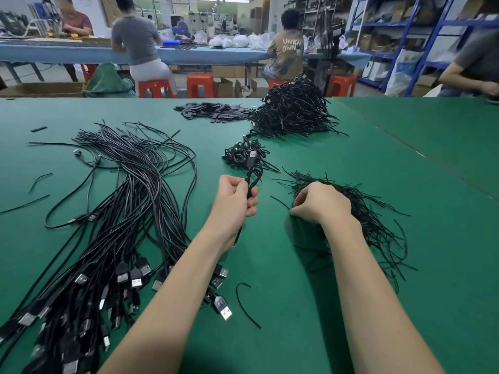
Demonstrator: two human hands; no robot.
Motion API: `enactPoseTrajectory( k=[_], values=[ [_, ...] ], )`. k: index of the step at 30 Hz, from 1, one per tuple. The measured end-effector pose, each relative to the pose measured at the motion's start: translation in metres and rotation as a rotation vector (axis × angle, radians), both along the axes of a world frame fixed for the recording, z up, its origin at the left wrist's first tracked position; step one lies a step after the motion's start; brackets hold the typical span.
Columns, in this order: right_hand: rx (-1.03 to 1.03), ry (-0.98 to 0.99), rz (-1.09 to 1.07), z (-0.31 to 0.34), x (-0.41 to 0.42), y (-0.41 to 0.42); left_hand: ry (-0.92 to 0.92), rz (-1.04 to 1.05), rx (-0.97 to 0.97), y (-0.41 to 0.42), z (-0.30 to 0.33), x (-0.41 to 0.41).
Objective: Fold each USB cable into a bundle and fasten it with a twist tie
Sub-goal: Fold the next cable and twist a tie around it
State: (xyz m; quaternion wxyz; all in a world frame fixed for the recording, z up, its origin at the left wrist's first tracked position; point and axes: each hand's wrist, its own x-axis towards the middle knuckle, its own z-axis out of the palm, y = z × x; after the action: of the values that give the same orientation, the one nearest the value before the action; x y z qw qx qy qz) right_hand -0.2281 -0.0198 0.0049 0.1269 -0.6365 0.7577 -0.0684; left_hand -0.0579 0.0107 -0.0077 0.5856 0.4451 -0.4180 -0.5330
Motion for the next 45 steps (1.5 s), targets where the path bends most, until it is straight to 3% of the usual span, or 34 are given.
enactPoseTrajectory(
  k=[11,20,34,36,41,45],
  values=[
    [-0.061,-0.065,-0.036,-0.004,0.006,-0.001,-0.014,-0.008,-0.002,0.001,0.000,0.000],
    [-0.050,0.026,0.051,-0.006,0.013,0.001,-0.009,-0.002,0.004,-0.001,-0.001,0.002],
    [-0.136,-0.272,0.116,0.007,-0.006,-0.001,-0.003,0.011,0.009,-0.003,-0.002,0.006],
    [-0.164,-0.387,0.152,0.010,-0.004,-0.001,-0.020,0.024,0.014,-0.004,-0.004,0.007],
    [-0.244,-0.936,0.330,0.026,0.015,0.008,-0.101,0.071,0.009,-0.007,-0.007,0.012],
    [-0.309,-0.937,0.401,0.029,0.039,0.012,-0.147,0.077,-0.027,-0.008,-0.007,0.014]
  ],
)
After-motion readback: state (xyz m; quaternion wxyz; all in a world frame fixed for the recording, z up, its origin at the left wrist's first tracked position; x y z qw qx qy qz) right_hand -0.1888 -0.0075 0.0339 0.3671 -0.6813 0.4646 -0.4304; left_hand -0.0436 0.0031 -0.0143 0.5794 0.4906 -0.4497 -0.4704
